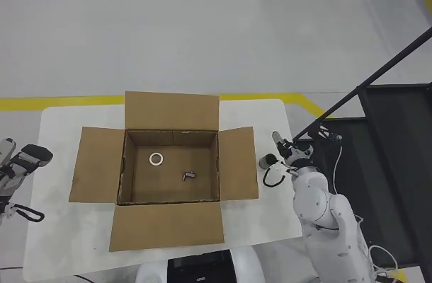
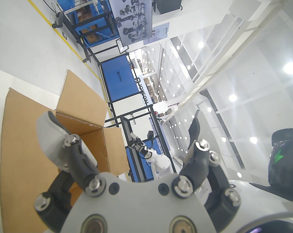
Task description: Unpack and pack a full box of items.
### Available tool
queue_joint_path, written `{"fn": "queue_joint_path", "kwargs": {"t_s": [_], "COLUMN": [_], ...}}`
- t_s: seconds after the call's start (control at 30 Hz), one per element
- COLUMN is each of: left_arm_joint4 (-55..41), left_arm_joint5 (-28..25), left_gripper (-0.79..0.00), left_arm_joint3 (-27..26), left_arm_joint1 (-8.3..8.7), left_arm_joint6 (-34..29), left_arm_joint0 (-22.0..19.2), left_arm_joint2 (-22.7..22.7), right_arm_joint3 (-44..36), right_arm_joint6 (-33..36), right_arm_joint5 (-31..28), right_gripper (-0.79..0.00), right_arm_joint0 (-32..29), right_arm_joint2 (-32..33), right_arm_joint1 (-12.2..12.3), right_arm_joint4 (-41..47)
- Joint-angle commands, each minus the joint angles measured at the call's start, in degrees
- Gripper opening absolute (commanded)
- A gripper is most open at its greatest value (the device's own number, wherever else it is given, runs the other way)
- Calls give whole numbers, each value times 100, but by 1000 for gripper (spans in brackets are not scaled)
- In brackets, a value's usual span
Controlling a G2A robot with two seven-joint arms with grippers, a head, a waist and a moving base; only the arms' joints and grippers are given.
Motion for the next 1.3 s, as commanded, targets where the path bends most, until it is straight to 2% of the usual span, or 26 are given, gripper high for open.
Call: {"fn": "queue_joint_path", "kwargs": {"t_s": [0.0,0.07,0.13,0.27,0.4,0.47,0.6,0.67,0.73,0.8,1.27], "left_arm_joint4": [0,0,0,0,0,0,0,0,0,0,0], "left_arm_joint5": [0,0,0,0,0,0,0,0,0,0,0], "left_gripper": [0,0,0,0,0,0,0,0,0,0,0], "left_arm_joint3": [0,0,0,0,0,0,0,0,0,0,0], "left_arm_joint1": [0,0,0,0,0,0,0,0,0,0,0], "left_arm_joint6": [0,0,0,0,0,0,0,0,0,0,0], "left_arm_joint0": [0,0,0,0,0,0,0,0,0,0,0], "left_arm_joint2": [0,0,0,0,0,0,0,0,0,0,0], "right_arm_joint3": [-253,-444,-498,-512,-227,113,1094,1574,2015,2379,2439], "right_arm_joint6": [90,215,619,1458,2465,3046,4105,4353,4616,4587,4577], "right_arm_joint5": [-608,-1130,-1861,-2595,-2965,-2977,-2617,-2437,-2533,-2317,-2291], "right_gripper": [0,0,0,0,0,0,0,0,0,0,0], "right_arm_joint0": [-56,-19,150,737,1503,1999,3042,3517,3927,4249,4288], "right_arm_joint2": [-163,-351,-630,-1331,-2136,-2574,-3560,-3980,-4337,-4487,-4511], "right_arm_joint1": [29,63,108,131,88,37,-164,-298,-432,-553,-572], "right_arm_joint4": [-139,-476,-819,-1380,-1575,-1776,-2188,-2222,-1956,-1827,-1789]}}
